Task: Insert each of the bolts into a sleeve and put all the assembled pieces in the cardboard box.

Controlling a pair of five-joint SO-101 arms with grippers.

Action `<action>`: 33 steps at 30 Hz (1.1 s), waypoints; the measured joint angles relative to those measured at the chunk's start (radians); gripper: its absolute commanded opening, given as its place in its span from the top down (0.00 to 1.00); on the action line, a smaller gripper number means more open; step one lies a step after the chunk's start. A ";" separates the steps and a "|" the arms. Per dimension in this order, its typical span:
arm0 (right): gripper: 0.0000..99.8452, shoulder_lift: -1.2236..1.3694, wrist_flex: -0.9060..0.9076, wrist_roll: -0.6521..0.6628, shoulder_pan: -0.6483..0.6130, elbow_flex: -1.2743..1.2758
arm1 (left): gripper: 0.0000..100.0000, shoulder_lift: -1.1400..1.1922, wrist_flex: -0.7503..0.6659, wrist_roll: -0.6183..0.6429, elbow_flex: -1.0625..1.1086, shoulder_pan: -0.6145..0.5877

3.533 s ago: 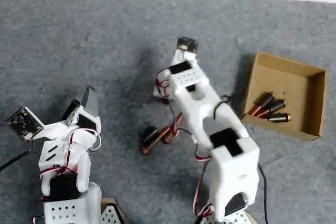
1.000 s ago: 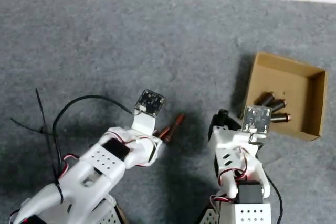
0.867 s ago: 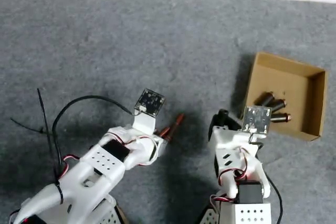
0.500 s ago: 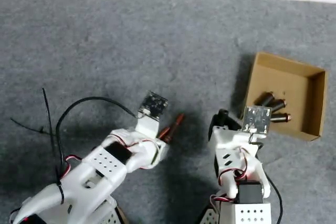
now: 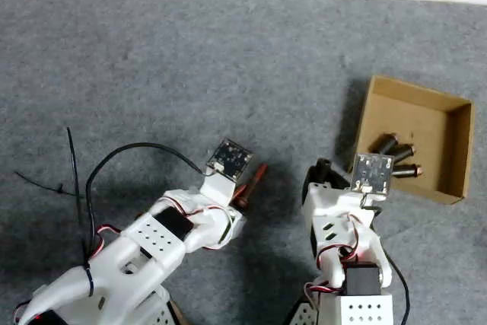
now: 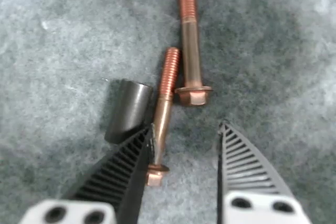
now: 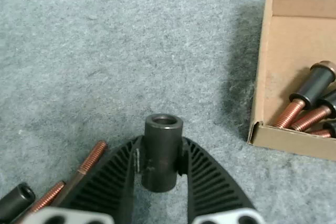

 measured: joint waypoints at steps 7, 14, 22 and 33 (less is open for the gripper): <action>1.00 0.000 0.000 0.000 0.000 0.000 | 0.81 0.000 0.000 0.000 0.000 0.000; 1.00 0.000 0.000 0.000 0.000 0.000 | 0.81 0.000 0.000 0.000 0.000 0.000; 1.00 0.000 0.000 0.000 0.000 0.000 | 0.81 0.000 0.000 0.000 0.000 0.000; 1.00 0.000 0.000 0.000 0.003 0.000 | 0.88 0.255 0.094 0.000 -0.169 -0.031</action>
